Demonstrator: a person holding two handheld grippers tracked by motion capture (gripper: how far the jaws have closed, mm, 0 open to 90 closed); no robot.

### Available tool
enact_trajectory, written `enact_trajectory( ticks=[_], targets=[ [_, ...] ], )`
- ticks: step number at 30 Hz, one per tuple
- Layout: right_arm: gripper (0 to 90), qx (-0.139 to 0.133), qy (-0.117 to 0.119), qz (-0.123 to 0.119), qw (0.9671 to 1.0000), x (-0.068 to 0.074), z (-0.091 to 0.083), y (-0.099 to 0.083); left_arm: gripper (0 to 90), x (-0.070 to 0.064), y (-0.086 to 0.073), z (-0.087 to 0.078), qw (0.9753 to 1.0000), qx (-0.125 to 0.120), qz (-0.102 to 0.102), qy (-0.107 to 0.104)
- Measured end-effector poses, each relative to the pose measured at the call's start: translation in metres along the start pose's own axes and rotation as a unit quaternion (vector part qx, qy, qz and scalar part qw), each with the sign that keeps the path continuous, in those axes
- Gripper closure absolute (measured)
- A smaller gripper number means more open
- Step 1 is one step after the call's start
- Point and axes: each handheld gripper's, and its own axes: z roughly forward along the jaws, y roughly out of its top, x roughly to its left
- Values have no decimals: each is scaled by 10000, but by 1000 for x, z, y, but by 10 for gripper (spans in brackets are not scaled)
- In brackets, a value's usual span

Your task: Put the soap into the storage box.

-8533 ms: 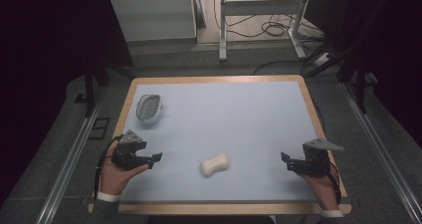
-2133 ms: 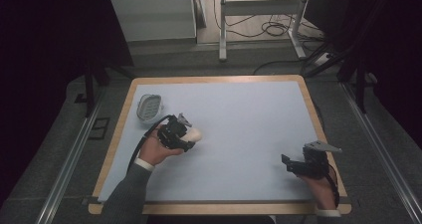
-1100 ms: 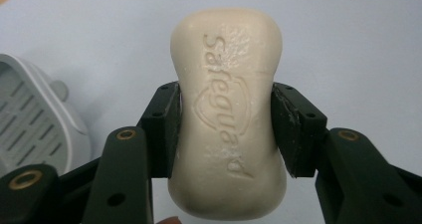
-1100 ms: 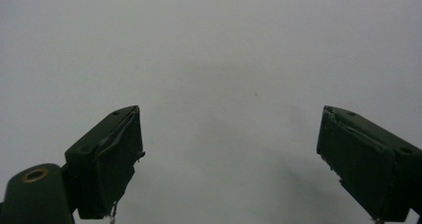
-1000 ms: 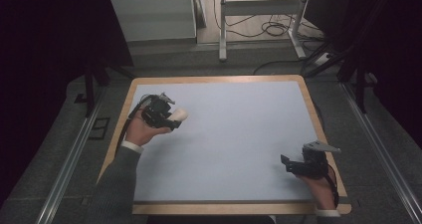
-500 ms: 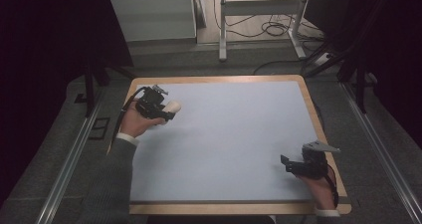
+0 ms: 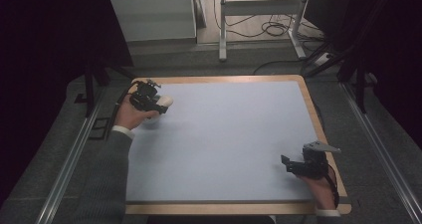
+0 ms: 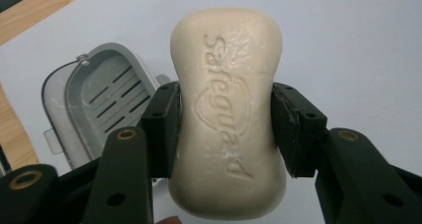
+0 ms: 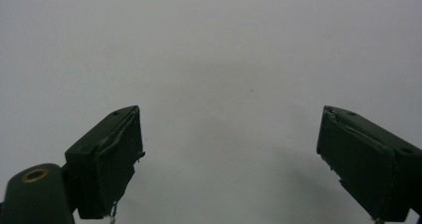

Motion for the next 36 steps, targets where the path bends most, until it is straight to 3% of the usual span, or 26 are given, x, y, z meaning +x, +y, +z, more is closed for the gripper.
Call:
enact_trajectory(
  ticks=[6, 24, 36],
  targets=[
    [106, 1, -5, -4, 10000, 0, 0, 0, 492, 9, -2, 3, 9998, -12, -141, 111],
    [106, 24, -30, -15, 10000, 0, 1, -1, 492, 34, -5, 20, 9980, 35, -612, 146],
    [106, 54, -30, -7, 10000, -1, 2, -2, 492, 50, -10, 35, 9945, 145, -997, 288]
  ],
)
